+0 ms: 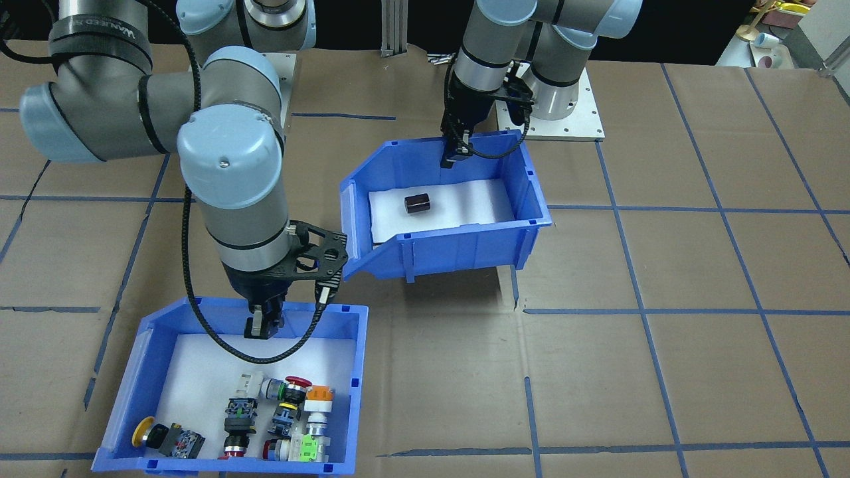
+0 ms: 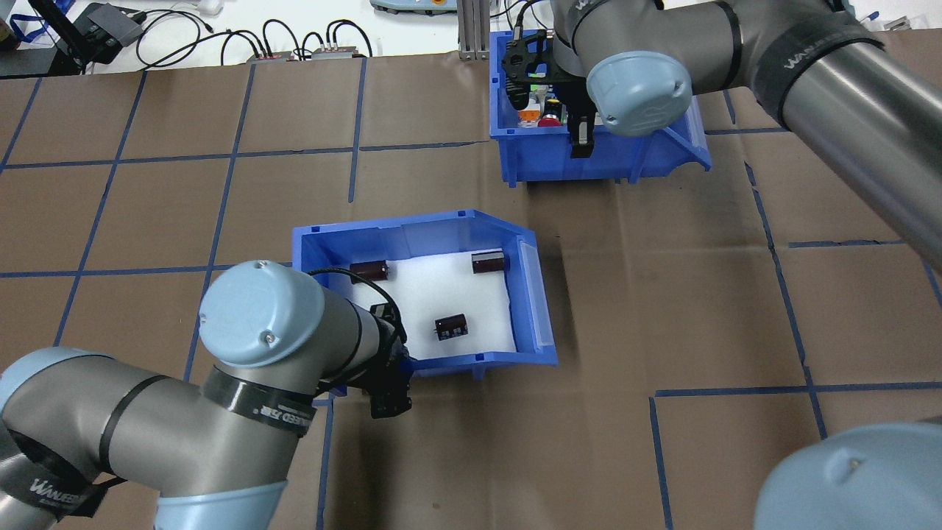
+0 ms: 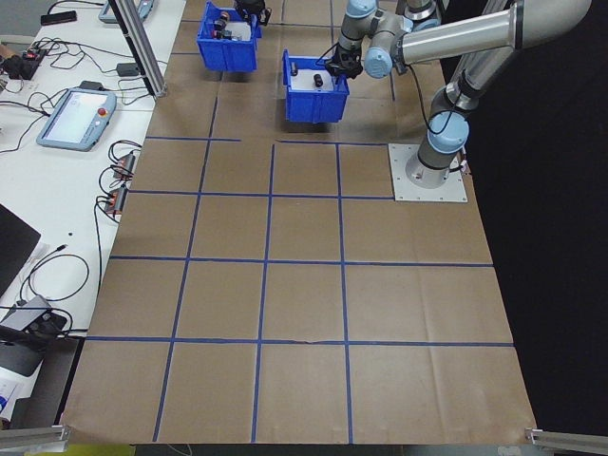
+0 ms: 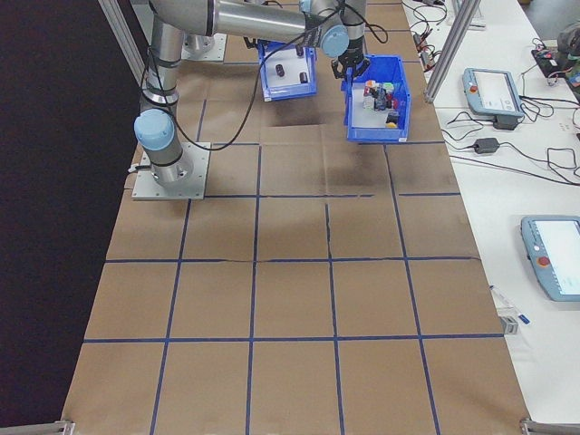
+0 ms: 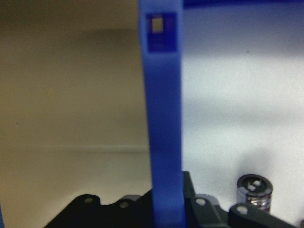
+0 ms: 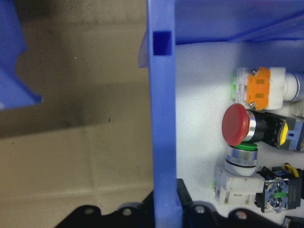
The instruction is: Place battery box in front
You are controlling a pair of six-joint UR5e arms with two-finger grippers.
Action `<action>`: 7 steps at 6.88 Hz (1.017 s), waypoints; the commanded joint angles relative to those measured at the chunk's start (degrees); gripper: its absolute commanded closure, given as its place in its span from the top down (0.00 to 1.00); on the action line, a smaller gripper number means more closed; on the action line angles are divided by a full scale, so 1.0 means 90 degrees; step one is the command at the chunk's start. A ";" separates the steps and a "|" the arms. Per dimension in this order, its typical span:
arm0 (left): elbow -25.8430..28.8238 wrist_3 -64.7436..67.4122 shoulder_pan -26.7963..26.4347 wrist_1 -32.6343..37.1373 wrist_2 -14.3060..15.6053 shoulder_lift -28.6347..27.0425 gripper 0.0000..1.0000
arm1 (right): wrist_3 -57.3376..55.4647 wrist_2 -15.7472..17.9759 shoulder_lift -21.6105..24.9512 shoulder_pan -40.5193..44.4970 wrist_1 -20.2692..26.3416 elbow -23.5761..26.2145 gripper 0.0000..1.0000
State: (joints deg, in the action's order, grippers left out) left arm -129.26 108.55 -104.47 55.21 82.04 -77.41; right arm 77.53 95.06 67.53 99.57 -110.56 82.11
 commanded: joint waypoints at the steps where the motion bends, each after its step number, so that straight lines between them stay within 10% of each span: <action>1: 0.0704 -0.0498 0.0651 0.0126 -0.0295 -0.0555 0.00 | 0.0678 0.0014 0.0230 -0.0533 0.0125 0.0046 0.02; 7: 0.2896 -0.0567 0.0311 0.0019 -0.0717 -0.3124 0.00 | 0.2819 -0.0083 0.1615 -0.2097 0.0234 0.1770 0.02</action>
State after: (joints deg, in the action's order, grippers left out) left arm -105.65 103.53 -100.28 55.73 76.54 -101.66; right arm 100.74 94.50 78.67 82.44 -108.39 93.39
